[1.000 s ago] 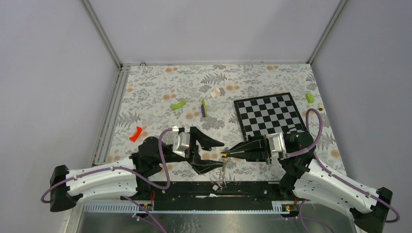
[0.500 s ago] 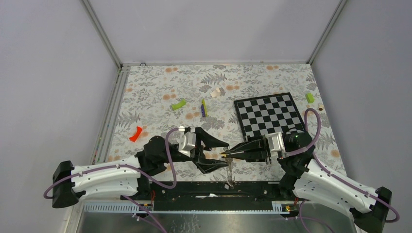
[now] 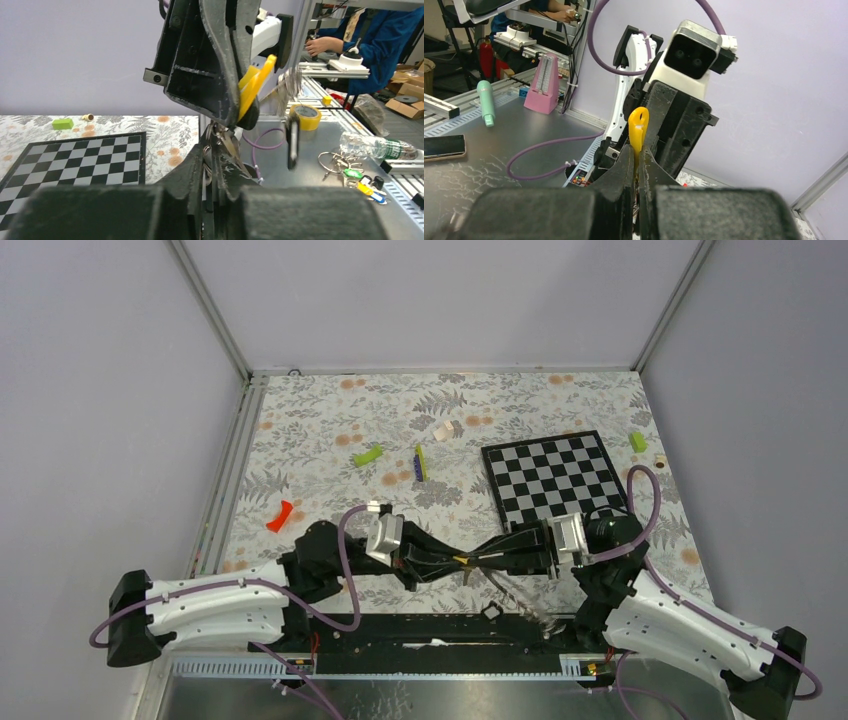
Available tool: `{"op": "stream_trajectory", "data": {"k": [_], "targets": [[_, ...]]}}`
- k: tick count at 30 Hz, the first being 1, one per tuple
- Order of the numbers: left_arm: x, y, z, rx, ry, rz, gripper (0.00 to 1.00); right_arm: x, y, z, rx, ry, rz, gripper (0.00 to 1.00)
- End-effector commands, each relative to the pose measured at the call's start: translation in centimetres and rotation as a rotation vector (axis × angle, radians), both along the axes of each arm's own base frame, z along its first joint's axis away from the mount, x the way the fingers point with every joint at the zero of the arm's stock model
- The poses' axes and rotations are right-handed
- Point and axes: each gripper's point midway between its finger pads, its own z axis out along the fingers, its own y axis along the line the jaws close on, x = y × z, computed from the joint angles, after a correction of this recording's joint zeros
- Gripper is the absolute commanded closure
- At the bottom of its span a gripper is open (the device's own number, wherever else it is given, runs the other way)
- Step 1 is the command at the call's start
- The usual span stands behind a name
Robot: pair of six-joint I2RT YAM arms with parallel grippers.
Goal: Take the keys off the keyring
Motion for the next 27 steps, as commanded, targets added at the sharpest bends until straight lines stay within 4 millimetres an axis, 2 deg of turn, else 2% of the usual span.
{"op": "stream_trajectory", "data": {"k": [1,2,14,24,25,27], "targets": [[-0.7,1.1,4.9,-0.135,-0.042,-0.011,0.97,-0.4,-1.0,2.0,0.09,-0.04,-0.02,1.0],[-0.8,1.3,4.9,-0.138,-0.043,-0.013,1.0,-0.4,-1.0,2.0,0.092,-0.039,-0.024,1.0],[-1.2,2.6,4.9,-0.106,-0.056,-0.012,1.0,-0.2,-1.7,2.2,0.103,-0.031,-0.065,1.0],[-1.1,2.2,3.9,-0.074,-0.04,-0.01,1.0,-0.4,-1.7,2.4,0.107,-0.039,-0.058,1.0],[-0.9,2.1,3.7,-0.069,-0.037,-0.005,0.98,-0.4,-1.7,2.4,0.105,-0.04,-0.053,1.0],[-0.6,1.8,3.4,-0.061,-0.031,0.008,0.84,-0.5,-1.6,2.4,0.101,-0.039,-0.041,1.0]]}}
